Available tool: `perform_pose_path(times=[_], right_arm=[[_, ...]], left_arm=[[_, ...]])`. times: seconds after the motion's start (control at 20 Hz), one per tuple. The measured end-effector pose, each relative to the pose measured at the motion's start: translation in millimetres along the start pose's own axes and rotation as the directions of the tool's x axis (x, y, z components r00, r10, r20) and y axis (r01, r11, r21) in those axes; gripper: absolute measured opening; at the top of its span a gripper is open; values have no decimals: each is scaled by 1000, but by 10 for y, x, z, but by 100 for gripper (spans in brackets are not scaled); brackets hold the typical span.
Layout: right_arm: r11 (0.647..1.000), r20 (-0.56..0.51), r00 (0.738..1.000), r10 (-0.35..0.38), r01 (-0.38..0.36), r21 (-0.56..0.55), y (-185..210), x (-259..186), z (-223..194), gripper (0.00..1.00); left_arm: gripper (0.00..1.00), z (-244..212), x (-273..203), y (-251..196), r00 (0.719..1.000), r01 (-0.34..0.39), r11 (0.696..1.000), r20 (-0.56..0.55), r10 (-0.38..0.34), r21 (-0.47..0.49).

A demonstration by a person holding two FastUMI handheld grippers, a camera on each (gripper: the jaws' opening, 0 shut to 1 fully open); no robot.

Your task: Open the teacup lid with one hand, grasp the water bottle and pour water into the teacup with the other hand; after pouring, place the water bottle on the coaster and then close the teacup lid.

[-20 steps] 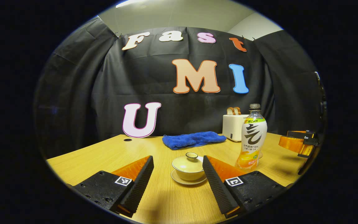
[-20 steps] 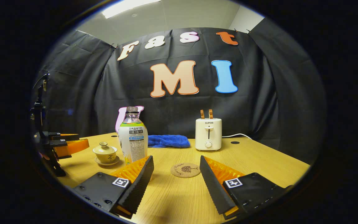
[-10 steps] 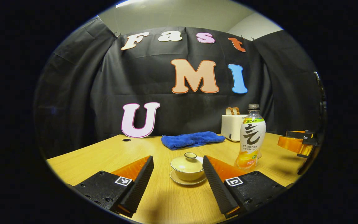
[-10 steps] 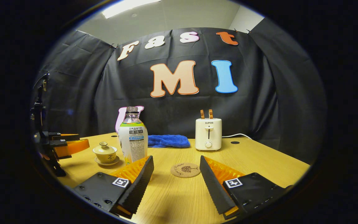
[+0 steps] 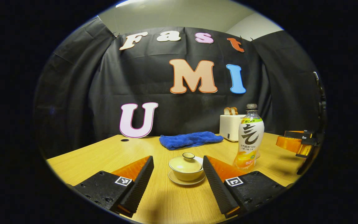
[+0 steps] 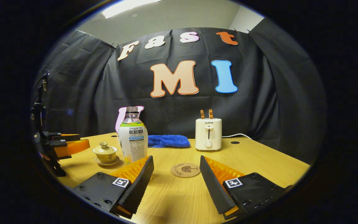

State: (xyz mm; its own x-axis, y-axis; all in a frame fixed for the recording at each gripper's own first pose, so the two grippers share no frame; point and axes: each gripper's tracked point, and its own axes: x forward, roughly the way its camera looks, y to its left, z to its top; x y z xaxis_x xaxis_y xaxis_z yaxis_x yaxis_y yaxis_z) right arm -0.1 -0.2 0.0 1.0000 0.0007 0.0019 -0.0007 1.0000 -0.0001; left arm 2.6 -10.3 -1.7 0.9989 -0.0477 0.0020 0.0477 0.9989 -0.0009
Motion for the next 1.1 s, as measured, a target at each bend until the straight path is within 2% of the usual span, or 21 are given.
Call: perform_pose_path(times=[0.4, 0.5, 0.7, 0.75, 1.1], right_arm=[[1000, 0, 1000, 4, -4, 0, 12, -2, 1, 91], [1000, 0, 1000, 5, -5, 0, 7, -2, -3, 99], [1000, 0, 1000, 4, -4, 0, 5, -1, -6, 95], [1000, 0, 1000, 4, -4, 0, 6, 0, -1, 91], [1000, 0, 1000, 4, -4, 0, 9, -1, -4, 91]], left_arm=[[93, -2, 61, -109, 998, 64, 998, -1, -64, 2], [92, -8, 104, -134, 997, 76, 997, -3, -76, 4], [92, -14, 219, -224, 991, 135, 991, -5, -135, 2], [92, -17, 243, -226, 990, 138, 990, -7, -138, 0], [91, -124, 424, -304, 981, 182, 983, -72, -181, 14]])
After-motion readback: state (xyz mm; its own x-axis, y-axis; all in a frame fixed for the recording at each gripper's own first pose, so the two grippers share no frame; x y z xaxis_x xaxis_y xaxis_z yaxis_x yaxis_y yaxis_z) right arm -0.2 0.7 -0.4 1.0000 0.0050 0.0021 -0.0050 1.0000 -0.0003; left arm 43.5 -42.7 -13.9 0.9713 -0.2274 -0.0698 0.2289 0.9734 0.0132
